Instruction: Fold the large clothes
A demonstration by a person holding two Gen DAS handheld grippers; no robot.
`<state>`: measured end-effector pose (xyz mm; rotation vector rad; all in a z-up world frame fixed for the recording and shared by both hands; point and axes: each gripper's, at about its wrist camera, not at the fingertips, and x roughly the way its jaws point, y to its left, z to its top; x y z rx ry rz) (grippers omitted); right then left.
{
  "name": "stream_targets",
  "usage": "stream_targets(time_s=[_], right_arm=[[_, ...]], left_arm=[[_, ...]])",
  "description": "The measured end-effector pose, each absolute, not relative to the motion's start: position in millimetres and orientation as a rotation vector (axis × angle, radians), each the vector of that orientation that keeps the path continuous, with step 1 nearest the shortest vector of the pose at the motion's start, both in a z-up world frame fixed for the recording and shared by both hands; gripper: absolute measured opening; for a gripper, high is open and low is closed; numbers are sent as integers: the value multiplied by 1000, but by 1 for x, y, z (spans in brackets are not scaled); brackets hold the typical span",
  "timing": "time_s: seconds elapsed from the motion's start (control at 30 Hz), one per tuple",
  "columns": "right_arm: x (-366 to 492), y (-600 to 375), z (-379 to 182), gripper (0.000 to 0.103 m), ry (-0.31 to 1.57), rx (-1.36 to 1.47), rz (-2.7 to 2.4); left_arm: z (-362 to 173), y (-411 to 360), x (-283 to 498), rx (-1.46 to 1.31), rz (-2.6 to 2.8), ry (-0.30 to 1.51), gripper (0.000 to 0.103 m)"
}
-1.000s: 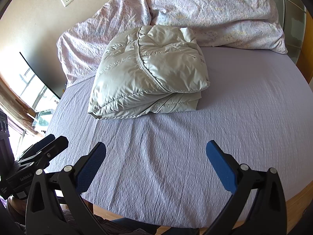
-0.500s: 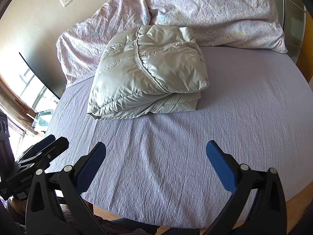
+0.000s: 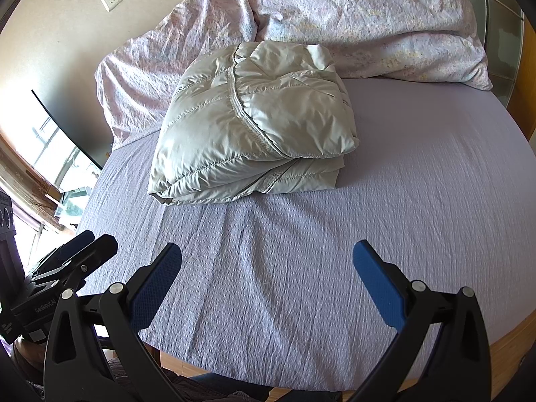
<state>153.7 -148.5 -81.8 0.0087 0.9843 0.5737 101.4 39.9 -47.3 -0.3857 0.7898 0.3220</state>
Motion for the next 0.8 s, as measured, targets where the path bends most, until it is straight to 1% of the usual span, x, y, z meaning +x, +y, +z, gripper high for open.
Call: stream_targets(time_s=[0.8], right_arm=[[156,-149,-83,102,985,7,576]], left_arm=[[-49,41,103,-388,326,794,101]])
